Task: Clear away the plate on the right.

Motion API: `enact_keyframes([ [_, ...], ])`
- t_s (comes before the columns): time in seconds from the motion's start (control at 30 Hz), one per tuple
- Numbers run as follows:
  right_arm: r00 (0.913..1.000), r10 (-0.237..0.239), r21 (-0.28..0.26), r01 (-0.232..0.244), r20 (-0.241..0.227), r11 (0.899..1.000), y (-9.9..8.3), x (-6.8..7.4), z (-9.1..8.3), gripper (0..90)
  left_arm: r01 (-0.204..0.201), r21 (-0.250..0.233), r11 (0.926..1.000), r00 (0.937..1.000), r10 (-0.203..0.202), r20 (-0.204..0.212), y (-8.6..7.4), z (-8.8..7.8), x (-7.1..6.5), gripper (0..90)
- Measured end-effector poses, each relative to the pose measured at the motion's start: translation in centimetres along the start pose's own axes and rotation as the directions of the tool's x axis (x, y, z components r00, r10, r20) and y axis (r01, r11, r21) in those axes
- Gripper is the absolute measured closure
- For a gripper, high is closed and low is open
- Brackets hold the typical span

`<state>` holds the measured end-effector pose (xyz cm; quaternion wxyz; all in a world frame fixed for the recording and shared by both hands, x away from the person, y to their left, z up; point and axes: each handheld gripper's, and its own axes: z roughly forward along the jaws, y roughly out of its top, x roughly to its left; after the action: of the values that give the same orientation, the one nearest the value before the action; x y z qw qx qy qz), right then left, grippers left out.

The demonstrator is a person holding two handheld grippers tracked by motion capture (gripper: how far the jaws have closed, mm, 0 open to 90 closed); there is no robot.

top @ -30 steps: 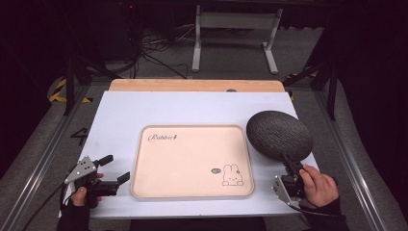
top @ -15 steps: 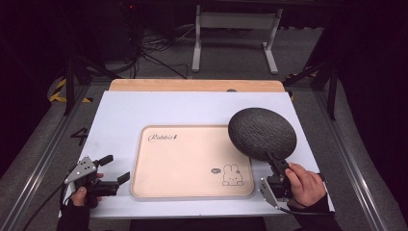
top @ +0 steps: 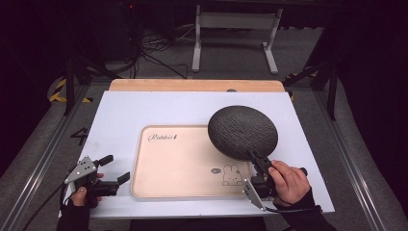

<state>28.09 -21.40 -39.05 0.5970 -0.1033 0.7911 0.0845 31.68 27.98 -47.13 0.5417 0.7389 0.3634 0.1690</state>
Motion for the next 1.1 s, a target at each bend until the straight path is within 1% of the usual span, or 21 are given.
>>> enact_keyframes([
  [0.03,1.0000,0.001,-0.013,-0.001,0.002,1.000,0.5,-0.2,0.1,82.6,0.000,-0.002,1.0000,1.0000,0.000,-0.001,0.0,0.0,0.0,3.7],
  [0.1,1.0000,0.002,-0.019,-0.002,0.003,1.000,0.7,-0.2,0.1,82.6,-0.001,0.000,1.0000,1.0000,0.001,0.000,0.0,0.0,0.0,3.7],
  [0.2,1.0000,-0.005,-0.045,0.005,0.005,0.999,1.6,-0.5,0.2,82.6,-0.002,0.000,1.0000,1.0000,0.002,0.000,0.0,0.0,0.0,3.7],
  [0.4,0.9999,-0.006,-0.079,0.006,0.008,0.997,2.9,-0.9,0.3,82.5,0.000,0.000,1.0000,1.0000,0.000,0.000,0.0,0.0,0.0,3.7],
  [0.53,0.9999,-0.010,-0.094,0.011,0.010,0.995,3.3,-0.9,0.4,82.5,0.001,-0.002,1.0000,1.0000,-0.001,-0.001,0.0,0.0,0.0,3.7],
  [0.57,0.9999,-0.014,-0.101,0.015,0.007,0.995,3.7,-1.0,0.5,82.5,0.000,-0.001,1.0000,1.0000,0.000,-0.001,0.0,0.0,0.0,3.7],
  [0.8,0.9999,-0.015,-0.127,0.015,0.000,0.992,4.7,-1.0,0.8,82.5,-0.001,0.002,1.0000,1.0000,0.001,0.001,0.0,0.0,0.0,3.7],
  [1.1,0.9999,-0.016,-0.151,0.016,-0.004,0.988,5.7,-1.2,1.3,82.4,-0.005,0.003,1.0000,1.0000,0.005,0.002,0.0,0.0,0.0,3.8],
])
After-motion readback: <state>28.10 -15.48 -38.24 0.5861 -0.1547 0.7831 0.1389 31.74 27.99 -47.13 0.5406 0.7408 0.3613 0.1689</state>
